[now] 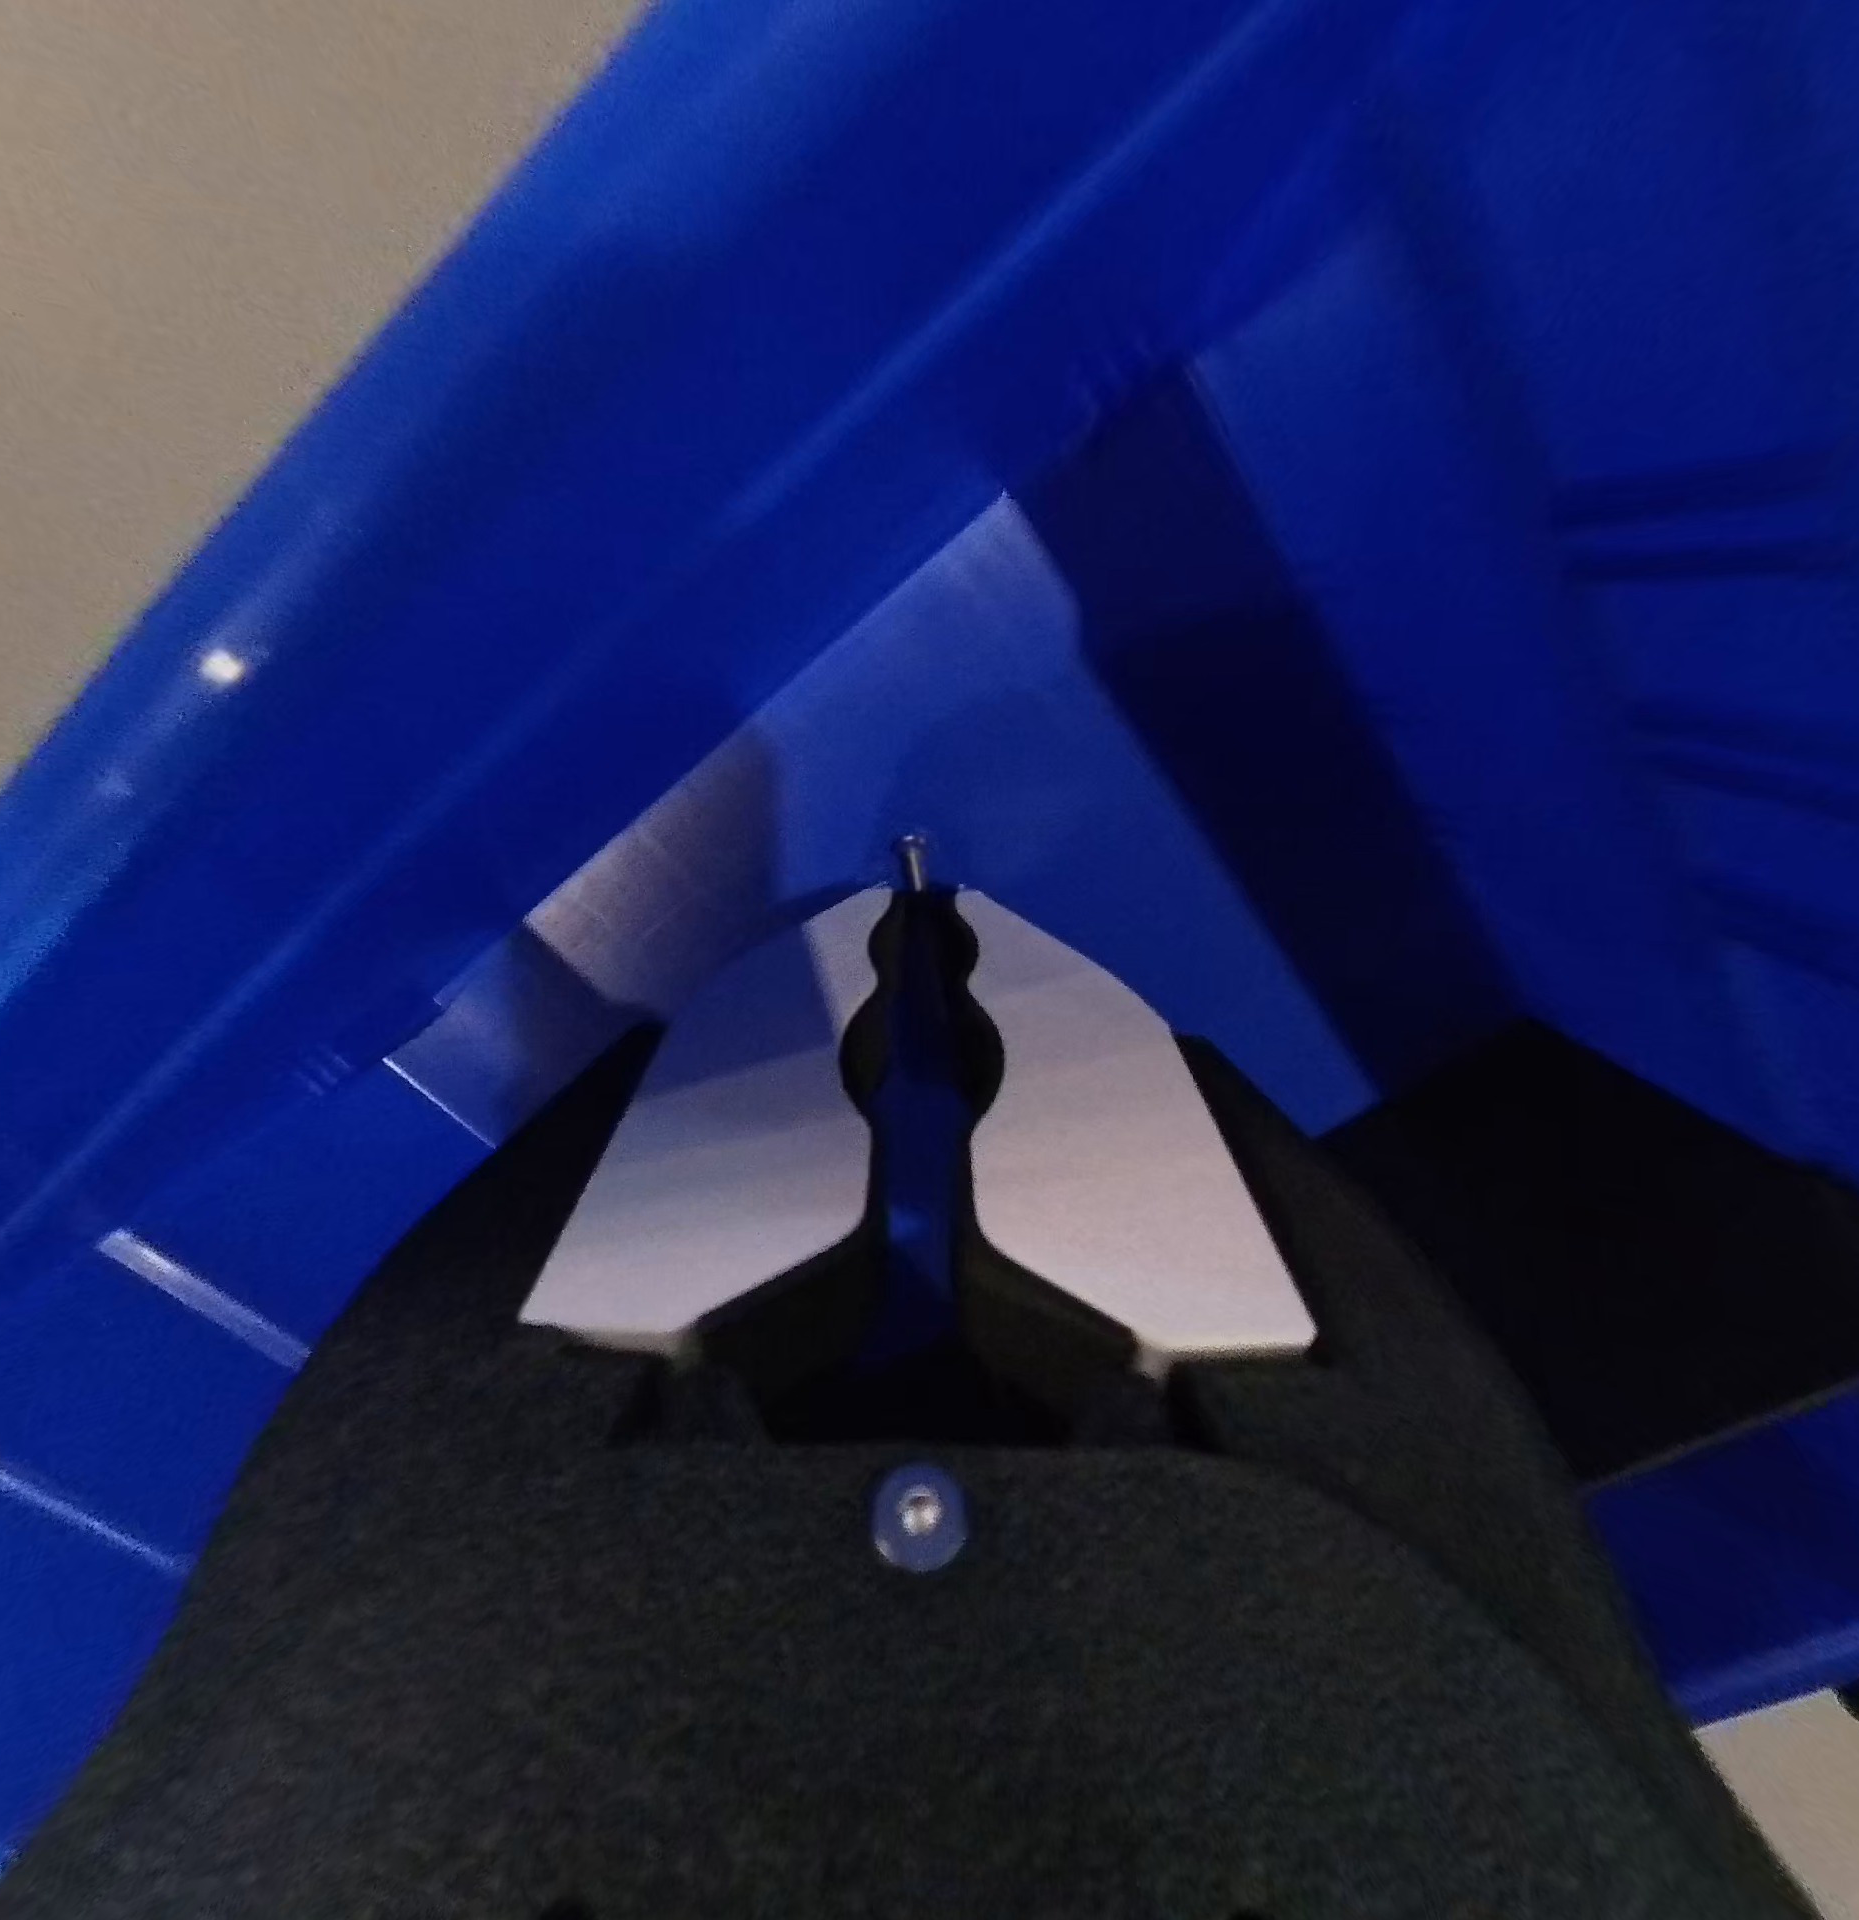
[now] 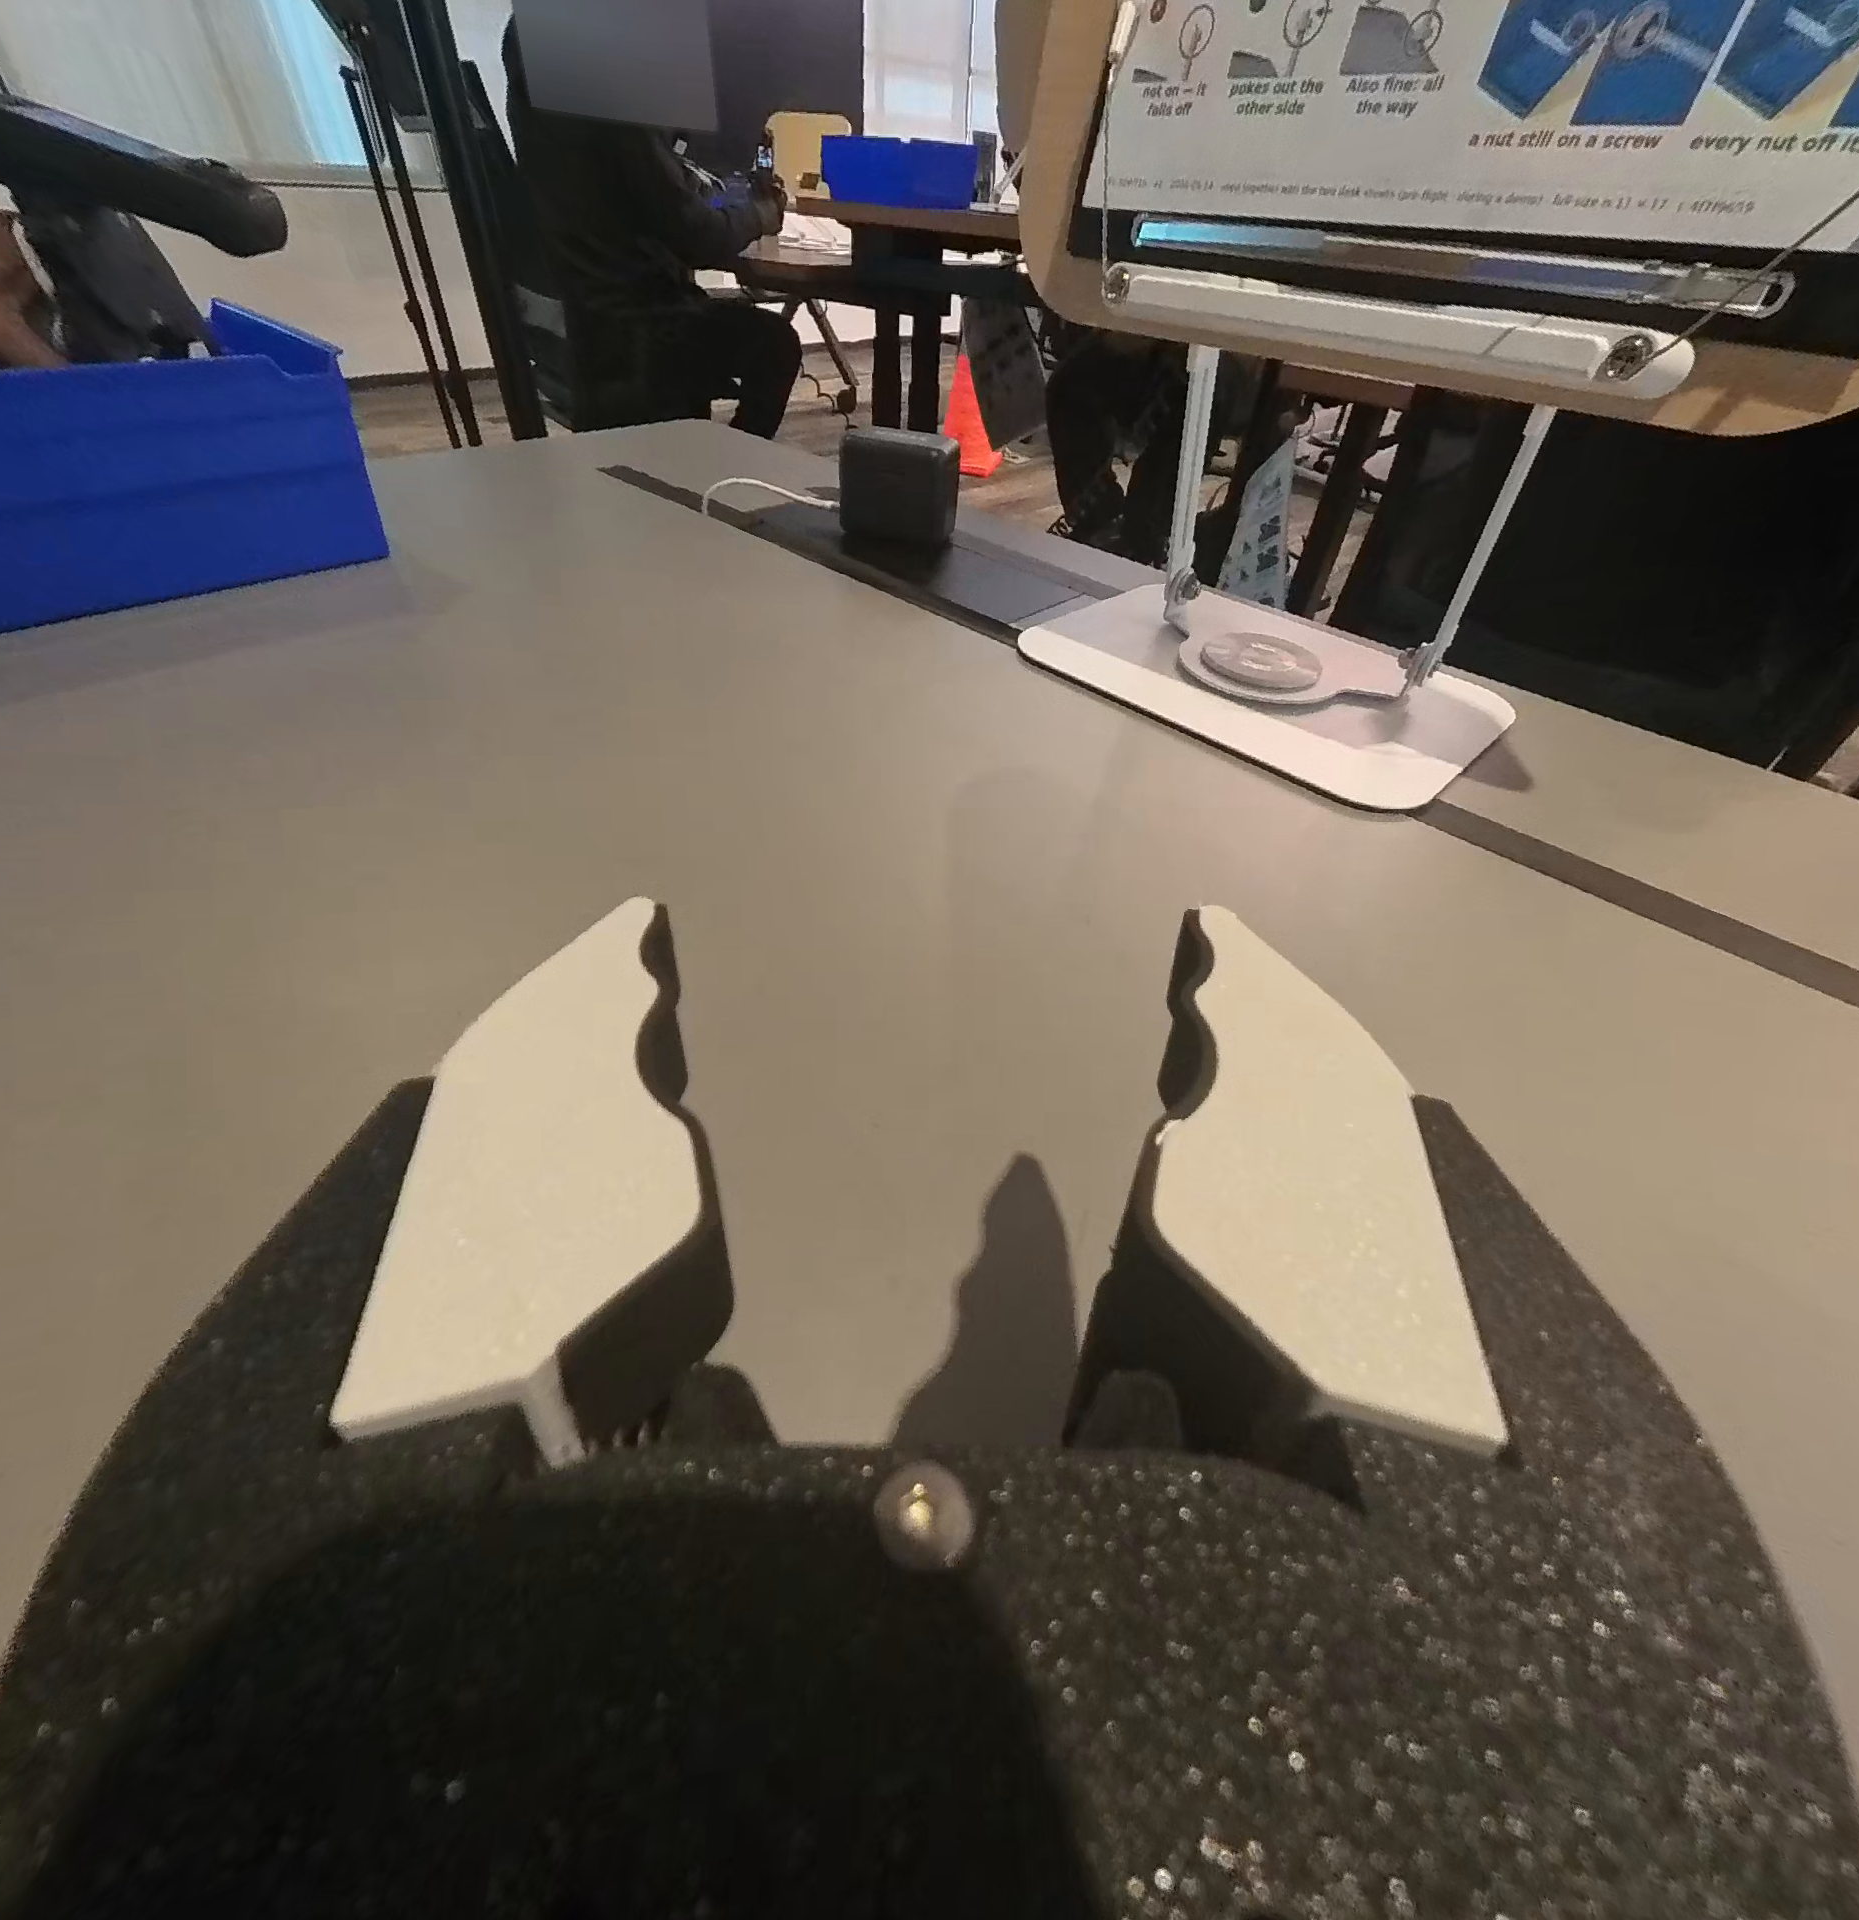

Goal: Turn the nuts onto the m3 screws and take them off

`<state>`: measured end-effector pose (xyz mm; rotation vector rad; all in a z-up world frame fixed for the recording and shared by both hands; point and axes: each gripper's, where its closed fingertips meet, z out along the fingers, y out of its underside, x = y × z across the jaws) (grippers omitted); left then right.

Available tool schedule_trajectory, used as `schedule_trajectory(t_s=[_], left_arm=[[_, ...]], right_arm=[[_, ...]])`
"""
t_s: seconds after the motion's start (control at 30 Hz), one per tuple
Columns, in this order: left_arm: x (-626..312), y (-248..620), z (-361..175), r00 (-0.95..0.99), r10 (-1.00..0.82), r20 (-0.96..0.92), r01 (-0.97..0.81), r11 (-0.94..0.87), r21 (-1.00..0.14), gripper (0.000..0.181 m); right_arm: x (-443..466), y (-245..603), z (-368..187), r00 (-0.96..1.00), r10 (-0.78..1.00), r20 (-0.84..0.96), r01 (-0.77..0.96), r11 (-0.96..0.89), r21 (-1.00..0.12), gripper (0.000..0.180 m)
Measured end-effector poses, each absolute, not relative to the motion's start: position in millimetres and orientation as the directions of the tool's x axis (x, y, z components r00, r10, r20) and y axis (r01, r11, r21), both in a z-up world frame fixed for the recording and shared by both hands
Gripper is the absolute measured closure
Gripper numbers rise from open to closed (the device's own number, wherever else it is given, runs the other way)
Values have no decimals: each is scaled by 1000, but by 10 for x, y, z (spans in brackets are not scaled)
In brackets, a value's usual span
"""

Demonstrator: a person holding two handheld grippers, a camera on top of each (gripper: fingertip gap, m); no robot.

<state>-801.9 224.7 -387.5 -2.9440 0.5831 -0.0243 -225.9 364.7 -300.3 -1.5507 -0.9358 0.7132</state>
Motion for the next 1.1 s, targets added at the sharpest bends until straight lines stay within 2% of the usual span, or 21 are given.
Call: schedule_trajectory(t_s=[0.47, 0.7, 0.8, 0.93, 1.1], left_arm=[[-8029, 2245, -3886, 916, -396, -62, -401, -905, -139, 178], [-8027, 2255, -3698, 926, -371, -69, -377, -902, -209, 178], [-8016, 2246, -3434, 931, -354, -84, -364, -897, -252, 178], [-7793, 2292, -2730, 921, -361, -144, -388, -847, -364, 178], [-6741, 2430, -2065, 853, -496, -162, -508, -716, -479, 179]], right_arm=[[-2245, 3639, -2967, 506, 861, 60, 176, -35, -984, 91], [-2223, 3627, -2928, 503, 863, 49, 154, -34, -987, 92], [-2226, 3613, -2910, 500, 865, 50, 148, -28, -989, 93], [-2217, 3606, -2923, 497, 866, 48, 151, -32, -988, 93], [-2206, 3583, -2883, 490, 871, 33, 128, -35, -991, 93]])
